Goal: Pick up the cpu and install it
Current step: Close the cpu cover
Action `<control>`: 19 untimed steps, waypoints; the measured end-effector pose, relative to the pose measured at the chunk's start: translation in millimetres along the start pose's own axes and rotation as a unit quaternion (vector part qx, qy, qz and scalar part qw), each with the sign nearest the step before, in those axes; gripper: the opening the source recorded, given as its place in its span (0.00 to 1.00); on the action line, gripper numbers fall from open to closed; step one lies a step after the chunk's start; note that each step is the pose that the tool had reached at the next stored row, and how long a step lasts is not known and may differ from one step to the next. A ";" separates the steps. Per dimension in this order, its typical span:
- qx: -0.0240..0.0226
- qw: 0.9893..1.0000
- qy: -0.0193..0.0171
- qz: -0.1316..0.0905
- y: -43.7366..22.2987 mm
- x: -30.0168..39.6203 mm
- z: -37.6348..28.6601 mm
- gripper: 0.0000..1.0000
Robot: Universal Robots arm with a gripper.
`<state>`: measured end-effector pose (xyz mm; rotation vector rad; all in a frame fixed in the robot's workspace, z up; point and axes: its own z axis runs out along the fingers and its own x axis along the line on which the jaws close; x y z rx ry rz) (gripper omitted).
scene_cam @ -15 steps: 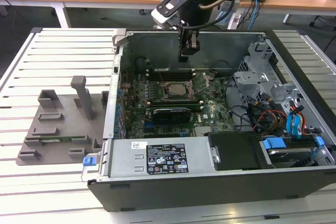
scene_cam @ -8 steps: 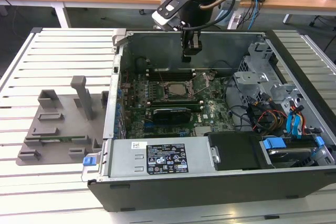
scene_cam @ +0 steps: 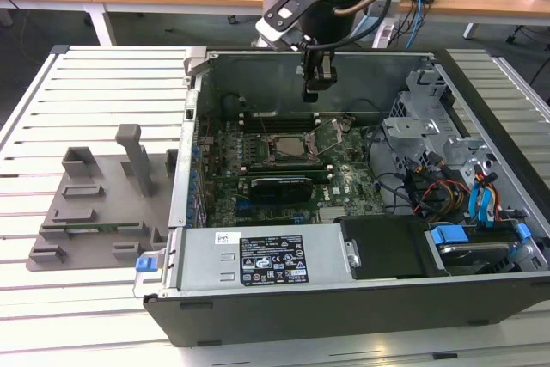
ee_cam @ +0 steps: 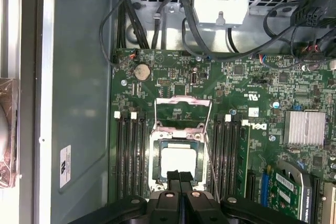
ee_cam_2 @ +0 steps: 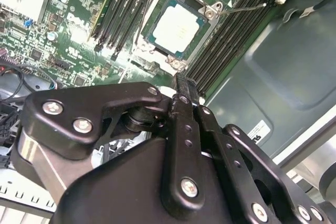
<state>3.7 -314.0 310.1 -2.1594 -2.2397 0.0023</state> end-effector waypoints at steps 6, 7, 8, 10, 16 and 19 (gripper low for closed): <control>0.000 1.000 -0.003 0.000 4.7 -0.2 0.9 0.11; 0.000 1.000 -0.003 0.000 6.8 -0.2 1.0 0.11; 0.000 1.000 -0.003 0.000 7.9 -0.3 1.1 0.11; 0.000 1.000 -0.004 0.000 10.7 -0.4 1.2 0.11; 0.000 1.000 -0.004 0.000 19.9 -0.5 1.8 0.11; 0.000 1.000 -0.004 0.000 22.9 -0.7 2.2 0.11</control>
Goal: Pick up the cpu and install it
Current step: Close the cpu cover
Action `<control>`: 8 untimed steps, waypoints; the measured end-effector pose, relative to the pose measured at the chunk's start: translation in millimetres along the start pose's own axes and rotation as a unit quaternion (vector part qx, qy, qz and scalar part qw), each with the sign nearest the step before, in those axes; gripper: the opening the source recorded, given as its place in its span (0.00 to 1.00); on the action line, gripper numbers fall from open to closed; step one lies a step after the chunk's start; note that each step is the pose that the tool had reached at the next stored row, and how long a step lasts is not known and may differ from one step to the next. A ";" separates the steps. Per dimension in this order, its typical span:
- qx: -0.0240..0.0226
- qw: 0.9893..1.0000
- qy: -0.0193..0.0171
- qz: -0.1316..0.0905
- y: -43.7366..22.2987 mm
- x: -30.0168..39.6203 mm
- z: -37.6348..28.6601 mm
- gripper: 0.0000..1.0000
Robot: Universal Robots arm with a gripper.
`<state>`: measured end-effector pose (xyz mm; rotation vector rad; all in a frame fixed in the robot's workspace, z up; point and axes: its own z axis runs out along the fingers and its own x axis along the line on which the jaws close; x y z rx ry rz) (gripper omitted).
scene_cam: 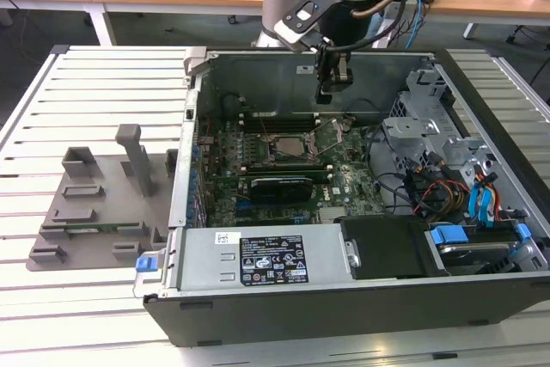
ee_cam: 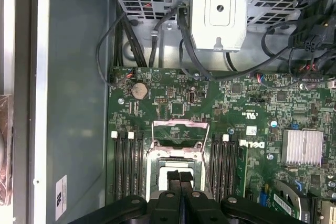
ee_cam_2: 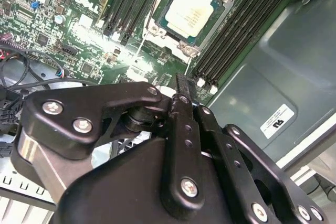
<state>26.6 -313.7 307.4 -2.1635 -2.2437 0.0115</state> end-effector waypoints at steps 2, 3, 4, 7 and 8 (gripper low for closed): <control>0.000 1.000 0.000 0.000 3.9 -0.1 0.5 0.11; 0.000 1.000 0.000 0.000 6.4 -0.2 0.8 0.11; 0.000 1.000 0.000 0.000 7.9 -0.2 1.3 0.11; 0.000 1.000 0.000 0.000 10.8 -0.4 4.8 0.11; 0.000 1.000 0.000 0.000 11.4 -0.4 5.7 0.11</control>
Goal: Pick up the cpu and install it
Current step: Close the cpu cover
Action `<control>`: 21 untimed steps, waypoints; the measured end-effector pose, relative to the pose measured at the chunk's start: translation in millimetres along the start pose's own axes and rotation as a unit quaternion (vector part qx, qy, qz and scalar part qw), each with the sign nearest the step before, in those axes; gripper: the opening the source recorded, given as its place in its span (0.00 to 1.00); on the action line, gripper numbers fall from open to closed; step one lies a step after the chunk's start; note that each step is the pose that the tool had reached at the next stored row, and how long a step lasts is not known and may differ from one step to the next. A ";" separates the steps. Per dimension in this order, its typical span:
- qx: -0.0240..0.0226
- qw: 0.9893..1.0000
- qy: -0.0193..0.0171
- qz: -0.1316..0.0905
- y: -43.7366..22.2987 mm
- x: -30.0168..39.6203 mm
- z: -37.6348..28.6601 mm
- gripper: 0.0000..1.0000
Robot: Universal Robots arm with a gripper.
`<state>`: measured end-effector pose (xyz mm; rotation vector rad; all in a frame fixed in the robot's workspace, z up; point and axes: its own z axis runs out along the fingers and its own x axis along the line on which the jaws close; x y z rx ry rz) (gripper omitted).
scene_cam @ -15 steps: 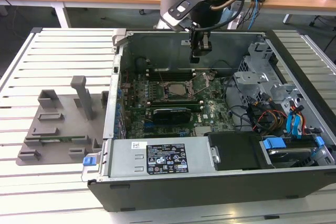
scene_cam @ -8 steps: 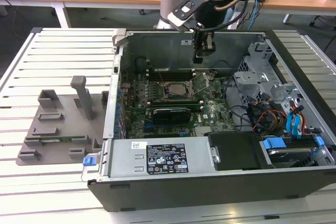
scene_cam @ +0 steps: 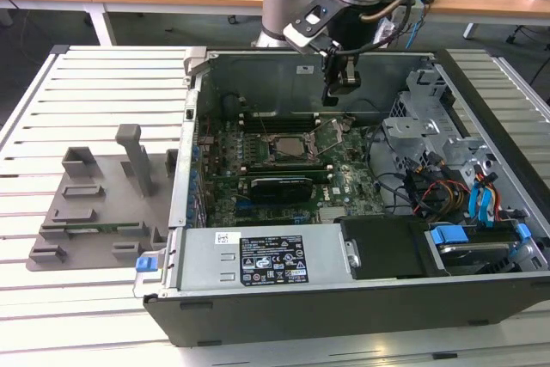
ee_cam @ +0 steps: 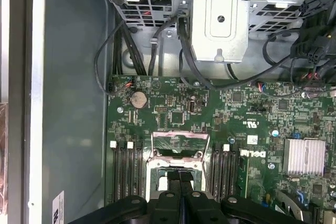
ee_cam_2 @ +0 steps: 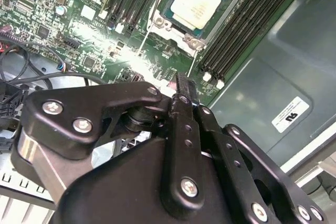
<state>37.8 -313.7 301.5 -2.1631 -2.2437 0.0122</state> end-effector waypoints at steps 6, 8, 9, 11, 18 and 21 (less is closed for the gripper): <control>0.003 1.000 0.000 0.000 22.7 -0.6 22.5 0.11; 0.003 1.000 0.000 0.000 27.4 -0.7 22.6 0.11; 0.003 1.000 0.000 0.000 31.6 -0.7 22.8 0.11; 0.003 1.000 0.000 0.000 38.2 -0.9 25.5 0.11; 0.004 1.000 0.000 0.000 48.2 -1.0 40.4 0.11; 0.005 1.000 0.000 -0.001 49.5 -1.2 48.5 0.11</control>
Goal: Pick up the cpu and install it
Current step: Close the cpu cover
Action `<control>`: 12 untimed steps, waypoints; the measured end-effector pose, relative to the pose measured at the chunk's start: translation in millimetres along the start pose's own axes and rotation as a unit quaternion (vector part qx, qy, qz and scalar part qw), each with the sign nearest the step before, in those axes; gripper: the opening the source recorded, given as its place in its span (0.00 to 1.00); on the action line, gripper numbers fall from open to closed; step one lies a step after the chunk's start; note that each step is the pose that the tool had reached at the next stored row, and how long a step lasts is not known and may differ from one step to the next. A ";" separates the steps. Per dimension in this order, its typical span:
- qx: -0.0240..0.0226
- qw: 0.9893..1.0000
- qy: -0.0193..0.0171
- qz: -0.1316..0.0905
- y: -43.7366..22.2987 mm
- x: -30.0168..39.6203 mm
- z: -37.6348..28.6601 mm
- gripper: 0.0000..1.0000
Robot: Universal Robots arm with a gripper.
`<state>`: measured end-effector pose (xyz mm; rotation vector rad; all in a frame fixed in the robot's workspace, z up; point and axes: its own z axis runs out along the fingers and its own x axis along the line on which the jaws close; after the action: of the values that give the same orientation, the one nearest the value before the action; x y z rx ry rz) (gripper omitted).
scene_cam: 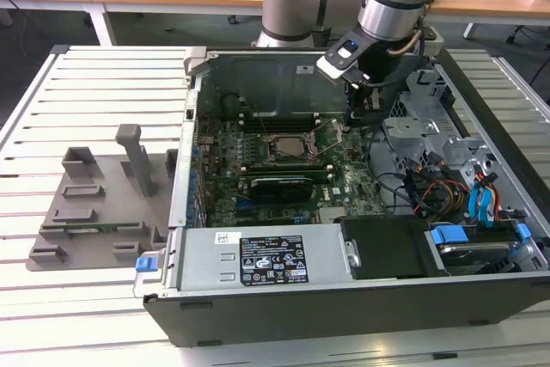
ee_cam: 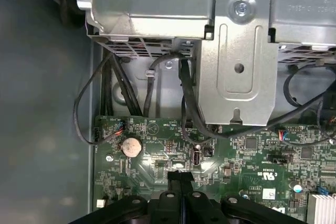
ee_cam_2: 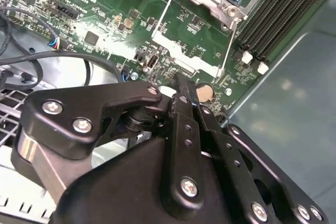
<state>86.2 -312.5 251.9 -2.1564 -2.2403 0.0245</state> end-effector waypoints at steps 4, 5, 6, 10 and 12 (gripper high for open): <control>0.000 1.000 0.000 -0.001 0.3 -0.1 11.4 0.11; 0.000 1.000 0.000 -0.001 -0.2 -0.1 11.7 0.11; 0.000 1.000 0.000 -0.001 -0.5 -0.2 11.7 0.11; 0.000 1.000 0.000 -0.001 -0.6 -0.1 12.0 0.11; 0.000 1.000 0.000 -0.001 -2.6 0.0 12.1 0.11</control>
<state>83.2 -312.5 239.8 -2.1537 -2.2420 0.0255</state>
